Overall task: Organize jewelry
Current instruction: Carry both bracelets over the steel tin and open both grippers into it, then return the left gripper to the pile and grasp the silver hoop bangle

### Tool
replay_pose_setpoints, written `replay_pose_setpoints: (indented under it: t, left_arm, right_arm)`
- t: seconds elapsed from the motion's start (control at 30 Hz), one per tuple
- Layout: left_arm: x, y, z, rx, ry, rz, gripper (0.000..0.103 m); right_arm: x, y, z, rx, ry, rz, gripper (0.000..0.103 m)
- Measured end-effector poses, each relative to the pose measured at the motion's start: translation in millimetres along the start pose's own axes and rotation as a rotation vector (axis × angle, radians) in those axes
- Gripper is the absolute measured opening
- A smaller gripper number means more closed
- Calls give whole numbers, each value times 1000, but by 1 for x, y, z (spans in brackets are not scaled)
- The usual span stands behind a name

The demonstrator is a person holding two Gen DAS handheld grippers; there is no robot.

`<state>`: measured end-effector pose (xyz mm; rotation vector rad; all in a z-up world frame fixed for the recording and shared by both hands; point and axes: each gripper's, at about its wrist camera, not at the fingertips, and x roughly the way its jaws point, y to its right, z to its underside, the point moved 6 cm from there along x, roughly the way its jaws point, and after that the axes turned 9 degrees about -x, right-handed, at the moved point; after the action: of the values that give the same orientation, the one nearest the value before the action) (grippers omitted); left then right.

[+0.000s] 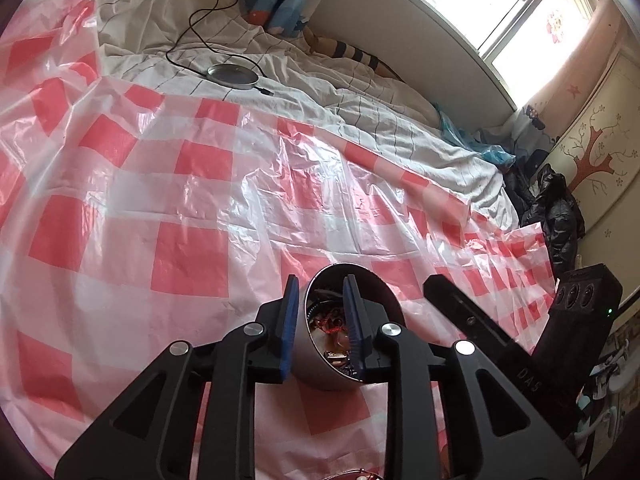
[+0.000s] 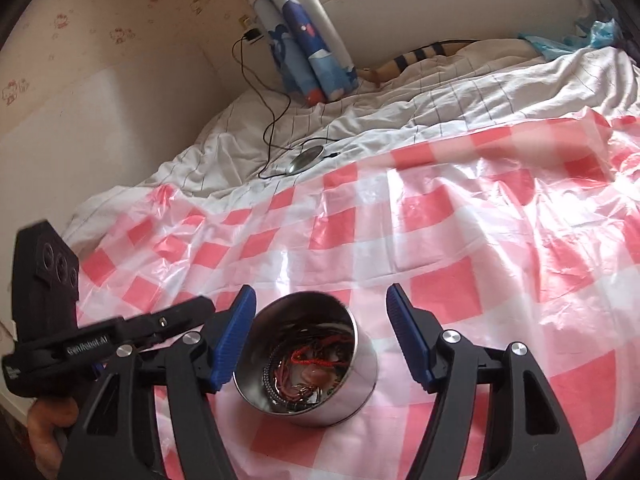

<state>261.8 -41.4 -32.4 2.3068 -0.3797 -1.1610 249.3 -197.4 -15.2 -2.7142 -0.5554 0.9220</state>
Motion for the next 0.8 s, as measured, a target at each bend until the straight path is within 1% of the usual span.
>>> replay_pose_setpoints:
  t: [0.1,0.2,0.27,0.37,0.43,0.5,0.53,0.6,0.7,0.8]
  left_arm:
    - [-3,2,2,15,5,-7,28]
    - [-8,1,6,32,8,-29,34]
    - [-13,0,11,43,2,-41,35]
    - [-21,0,24,73,-21,-54,37]
    - [-23,0,40,106,-63,-67,40]
    - [-21,0,62,132,-137,-66,42]
    - [-19,-1,74,141,-172,-68,42]
    - [-22,-4,95,153,-207,-90,42]
    - [-32,-9,118,126,-247,-72,42]
    - [-32,-19,131,60,-289,-62,44]
  right_arm:
    - [-17,11,-7,32,40,7,66]
    - [-28,18,-7,57,40,15,66]
    - [-37,20,-3,78,36,12,66]
    - [-56,19,3,98,41,5,70]
    - [-70,16,10,111,46,-3,72]
    - [-87,14,21,126,48,-10,77]
    - [-97,13,28,135,42,-12,78]
    - [-113,12,45,157,27,-22,78]
    - [-138,10,71,214,11,-61,78]
    - [-157,7,94,237,1,-58,79]
